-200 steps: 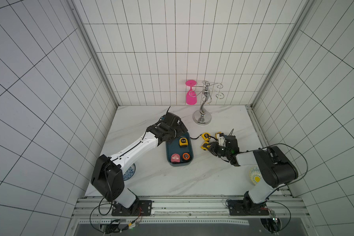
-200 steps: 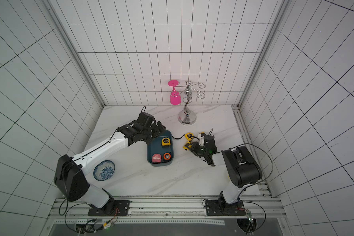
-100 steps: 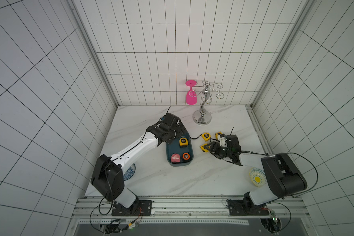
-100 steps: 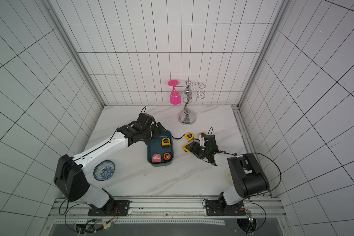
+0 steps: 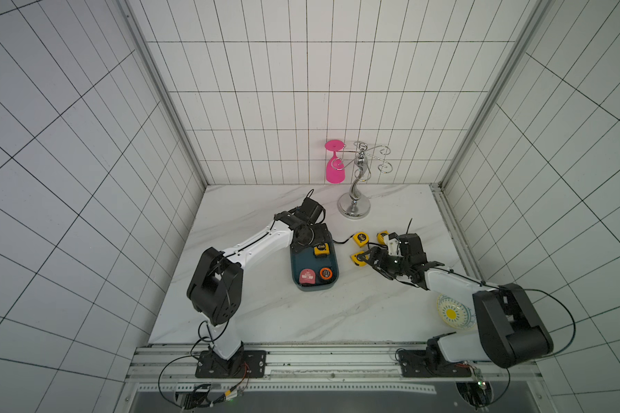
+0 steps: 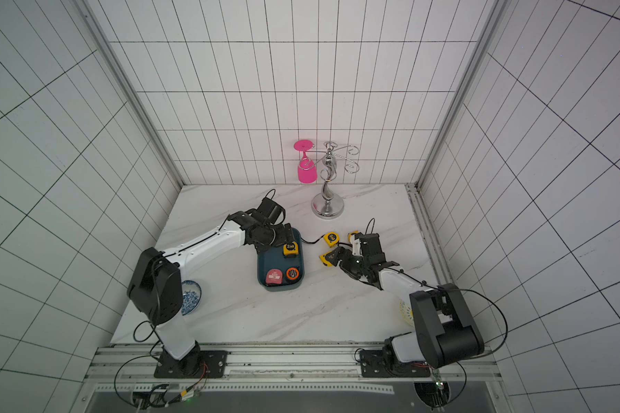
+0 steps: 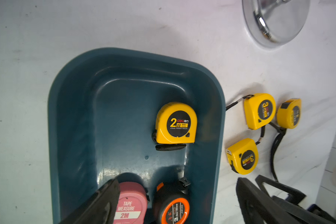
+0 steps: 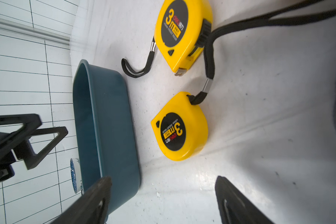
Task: Take the tape measure out of the storage box
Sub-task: Pick up the tape measure from the storage box.
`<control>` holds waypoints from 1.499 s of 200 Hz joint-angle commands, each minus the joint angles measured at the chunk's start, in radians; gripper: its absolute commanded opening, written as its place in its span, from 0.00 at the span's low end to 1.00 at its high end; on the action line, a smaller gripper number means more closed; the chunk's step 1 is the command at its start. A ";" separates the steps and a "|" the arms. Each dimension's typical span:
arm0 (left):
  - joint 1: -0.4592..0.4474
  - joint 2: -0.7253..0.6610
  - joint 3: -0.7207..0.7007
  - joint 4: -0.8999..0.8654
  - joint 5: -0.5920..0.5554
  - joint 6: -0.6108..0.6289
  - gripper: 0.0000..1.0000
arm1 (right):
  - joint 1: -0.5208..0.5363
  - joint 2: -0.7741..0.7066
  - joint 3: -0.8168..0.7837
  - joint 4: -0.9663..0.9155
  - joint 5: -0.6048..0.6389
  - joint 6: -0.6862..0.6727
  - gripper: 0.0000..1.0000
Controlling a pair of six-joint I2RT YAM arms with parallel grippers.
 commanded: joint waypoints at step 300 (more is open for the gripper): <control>0.010 0.327 0.230 -0.134 -0.135 0.228 0.98 | -0.048 -0.081 0.090 -0.098 0.011 -0.042 0.96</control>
